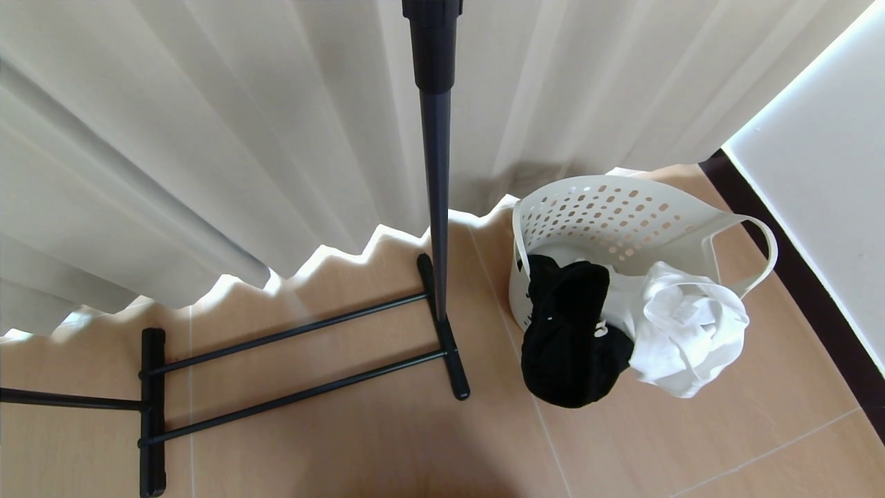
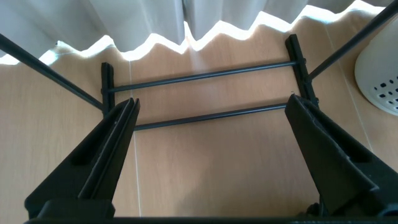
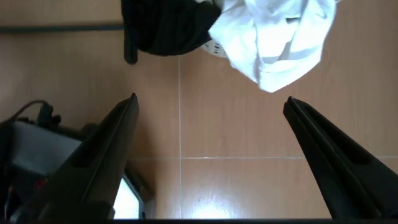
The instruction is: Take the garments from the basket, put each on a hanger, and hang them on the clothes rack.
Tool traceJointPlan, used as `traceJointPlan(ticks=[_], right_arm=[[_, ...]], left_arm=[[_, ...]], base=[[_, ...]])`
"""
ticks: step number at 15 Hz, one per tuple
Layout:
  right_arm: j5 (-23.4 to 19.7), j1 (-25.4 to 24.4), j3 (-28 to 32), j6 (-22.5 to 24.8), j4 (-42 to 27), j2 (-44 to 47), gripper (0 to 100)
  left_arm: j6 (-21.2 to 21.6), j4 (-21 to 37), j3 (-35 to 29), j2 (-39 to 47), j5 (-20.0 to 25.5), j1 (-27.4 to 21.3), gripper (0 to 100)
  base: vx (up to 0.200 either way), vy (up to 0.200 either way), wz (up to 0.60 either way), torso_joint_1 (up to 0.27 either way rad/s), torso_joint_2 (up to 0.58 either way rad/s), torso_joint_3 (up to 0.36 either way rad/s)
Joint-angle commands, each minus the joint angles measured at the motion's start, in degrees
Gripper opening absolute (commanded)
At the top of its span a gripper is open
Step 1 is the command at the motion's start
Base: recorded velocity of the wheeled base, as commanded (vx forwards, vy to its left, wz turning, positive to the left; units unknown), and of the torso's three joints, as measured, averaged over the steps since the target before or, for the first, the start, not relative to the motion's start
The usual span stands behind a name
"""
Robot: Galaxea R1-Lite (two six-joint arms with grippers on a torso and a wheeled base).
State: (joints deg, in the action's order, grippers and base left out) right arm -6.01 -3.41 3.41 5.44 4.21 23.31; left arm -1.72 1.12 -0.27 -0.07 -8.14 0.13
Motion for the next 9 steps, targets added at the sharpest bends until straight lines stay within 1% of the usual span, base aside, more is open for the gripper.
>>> traceJointPlan(ticks=[1, 2, 3, 4, 5, 6, 7, 9], right_arm=[[-1.3, -7.9, 7.0, 8.4, 3.1, 24.2, 100], [-1.1, -8.8, 9.4, 12.6, 3.1, 28.0, 100], [-1.0, -9.8, 14.3, 21.6, 3.2, 36.0, 100], [-0.1, -10.5, 17.2, 27.6, 3.2, 41.1, 100], [1.8, -11.1, 20.4, 32.8, 3.3, 46.0, 100], [4.3, -13.3, 24.5, 36.3, 3.4, 52.3, 100], [6.8, -16.1, 27.9, 36.3, 4.3, 57.2, 100], [13.0, -17.0, 35.4, 36.3, 9.2, 67.6, 100]], left_arm=[[0.0, 0.0, 0.0, 0.1, 0.0, 0.0, 100], [0.0, 0.0, 0.0, 0.1, 0.0, 0.0, 100], [0.0, 0.0, 0.0, 0.1, 0.0, 0.0, 100], [0.0, 0.0, 0.0, 0.1, 0.0, 0.0, 100], [0.0, 0.0, 0.0, 0.1, 0.0, 0.0, 100], [0.0, 0.0, 0.0, 0.1, 0.0, 0.0, 100], [0.0, 0.0, 0.0, 0.1, 0.0, 0.0, 100], [0.0, 0.0, 0.0, 0.1, 0.0, 0.0, 100]], base=[[0.000, 0.000, 0.00, 0.000, 0.00, 0.000], [0.000, 0.000, 0.00, 0.000, 0.00, 0.000], [0.000, 0.000, 0.00, 0.000, 0.00, 0.000], [0.000, 0.000, 0.00, 0.000, 0.00, 0.000], [0.000, 0.000, 0.00, 0.000, 0.00, 0.000], [0.000, 0.000, 0.00, 0.000, 0.00, 0.000], [0.000, 0.000, 0.00, 0.000, 0.00, 0.000], [0.000, 0.000, 0.00, 0.000, 0.00, 0.000]])
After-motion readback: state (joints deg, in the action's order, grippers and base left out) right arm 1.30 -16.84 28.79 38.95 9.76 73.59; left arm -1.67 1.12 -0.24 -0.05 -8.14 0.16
